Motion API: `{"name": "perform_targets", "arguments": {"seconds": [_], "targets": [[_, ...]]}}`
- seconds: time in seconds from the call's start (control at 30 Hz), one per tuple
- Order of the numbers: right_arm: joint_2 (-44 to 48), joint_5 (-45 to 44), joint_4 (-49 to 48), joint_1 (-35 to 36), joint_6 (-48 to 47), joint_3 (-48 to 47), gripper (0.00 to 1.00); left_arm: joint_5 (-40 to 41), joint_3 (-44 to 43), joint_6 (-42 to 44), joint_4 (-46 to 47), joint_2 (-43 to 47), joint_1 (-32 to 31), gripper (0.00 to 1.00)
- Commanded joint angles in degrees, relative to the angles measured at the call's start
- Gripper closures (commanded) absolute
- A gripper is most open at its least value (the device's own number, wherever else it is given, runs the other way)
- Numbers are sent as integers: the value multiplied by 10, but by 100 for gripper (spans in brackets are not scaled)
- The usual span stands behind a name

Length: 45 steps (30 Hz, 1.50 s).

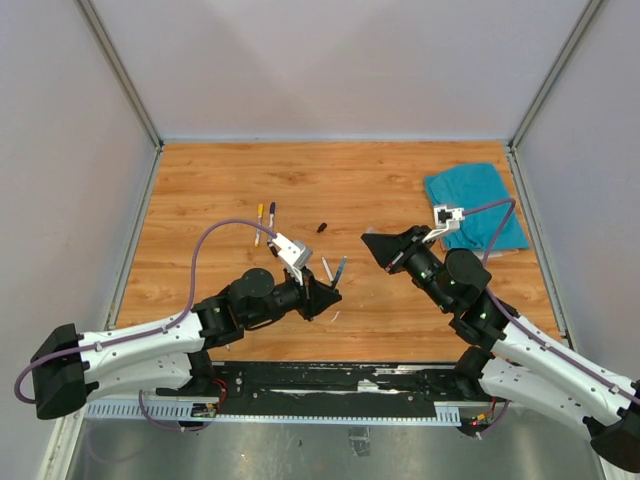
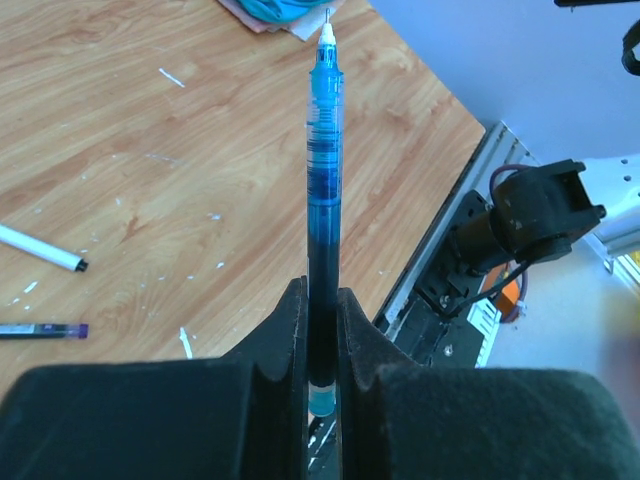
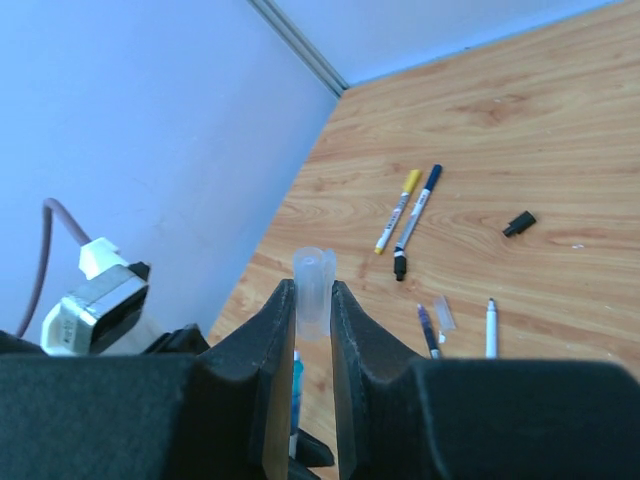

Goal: Insert the pens into the pen caps
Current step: Pick up the pen cap from the center of the board, then insert the pen cap onto the pen.

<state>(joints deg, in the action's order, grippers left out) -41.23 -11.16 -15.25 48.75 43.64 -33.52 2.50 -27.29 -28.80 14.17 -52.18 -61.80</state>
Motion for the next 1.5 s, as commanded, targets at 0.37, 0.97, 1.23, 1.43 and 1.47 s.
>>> {"name": "perform_targets", "arguments": {"seconds": [0.37,0.97,1.23,1.43,1.47], "targets": [[-27,71,-83,-8,12,14,90,-28,-19,14,44,-17,-12,100],[-36,90,-69,-8,9,24,93,-20,-26,17,30,-7,-12,99],[-30,90,-66,-8,8,27,94,-15,-26,17,25,-4,-13,99],[-23,89,-73,-8,10,31,94,-12,-25,16,24,-4,-12,99],[-22,89,-76,-7,11,33,94,-13,-25,16,25,-5,-13,100]]}}
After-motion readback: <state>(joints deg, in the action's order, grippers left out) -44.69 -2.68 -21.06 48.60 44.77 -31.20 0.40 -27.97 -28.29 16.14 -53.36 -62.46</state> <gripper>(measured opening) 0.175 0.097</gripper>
